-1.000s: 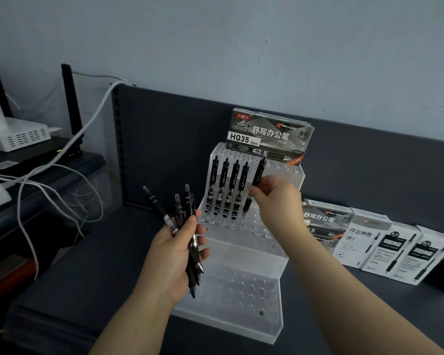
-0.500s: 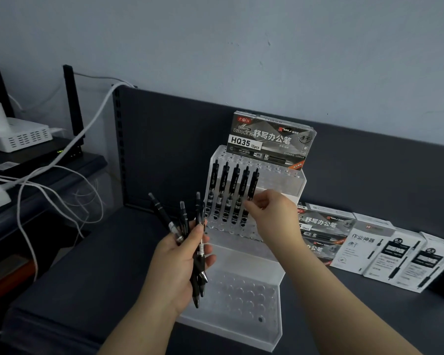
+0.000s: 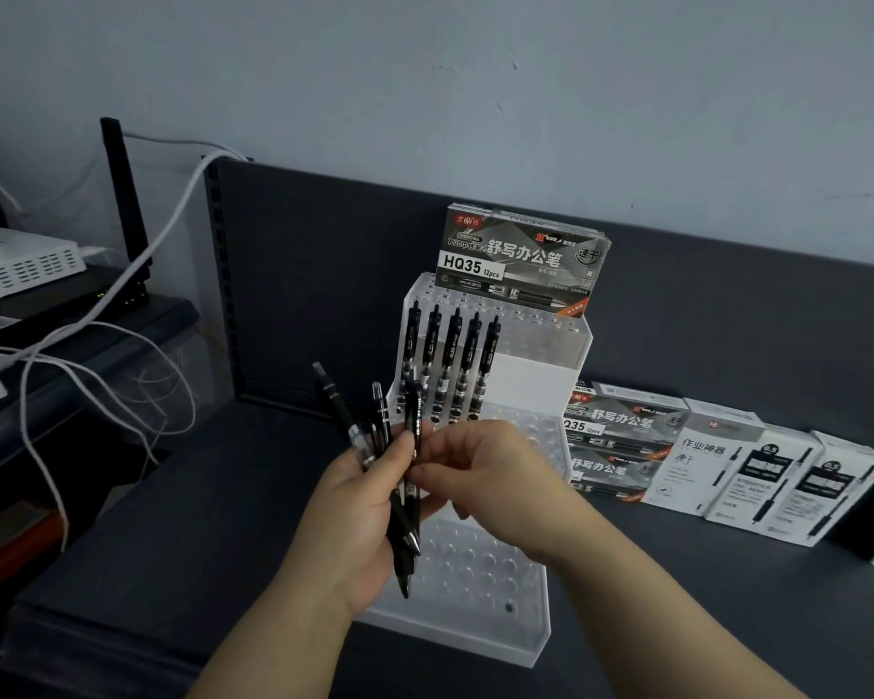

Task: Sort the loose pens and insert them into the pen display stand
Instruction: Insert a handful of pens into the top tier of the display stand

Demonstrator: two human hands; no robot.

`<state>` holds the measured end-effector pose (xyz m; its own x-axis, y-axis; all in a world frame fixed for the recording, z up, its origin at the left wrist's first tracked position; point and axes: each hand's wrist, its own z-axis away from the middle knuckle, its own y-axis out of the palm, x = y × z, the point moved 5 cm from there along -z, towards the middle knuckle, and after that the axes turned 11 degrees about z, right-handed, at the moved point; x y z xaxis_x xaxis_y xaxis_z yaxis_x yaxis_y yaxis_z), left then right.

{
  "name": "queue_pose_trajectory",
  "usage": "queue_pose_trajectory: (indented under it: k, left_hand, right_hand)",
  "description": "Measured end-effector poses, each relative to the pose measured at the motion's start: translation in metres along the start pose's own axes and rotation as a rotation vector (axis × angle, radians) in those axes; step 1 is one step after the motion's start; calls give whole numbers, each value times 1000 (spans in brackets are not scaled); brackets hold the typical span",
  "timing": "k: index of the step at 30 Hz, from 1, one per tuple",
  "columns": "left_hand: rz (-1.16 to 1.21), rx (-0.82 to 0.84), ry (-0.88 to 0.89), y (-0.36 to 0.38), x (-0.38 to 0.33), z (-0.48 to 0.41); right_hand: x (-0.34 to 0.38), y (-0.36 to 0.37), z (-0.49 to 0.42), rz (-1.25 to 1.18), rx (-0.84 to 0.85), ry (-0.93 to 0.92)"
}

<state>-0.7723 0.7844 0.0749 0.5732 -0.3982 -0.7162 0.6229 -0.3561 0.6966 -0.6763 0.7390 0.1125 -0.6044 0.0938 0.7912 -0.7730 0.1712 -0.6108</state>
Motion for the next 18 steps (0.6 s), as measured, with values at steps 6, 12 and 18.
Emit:
queue_pose_trajectory:
  k: [6, 12, 18]
  left_hand:
    - [-60, -80, 37, -10, -7, -2]
    - [-100, -110, 47, -12, -8, 0]
    - [-104, -75, 14, -11, -8, 2]
  right_hand:
    - [-4, -63, -4, -11, -498, 14]
    - [-29, -85, -23, 172, -727, 70]
    - [-46, -68, -37, 400, -611, 140]
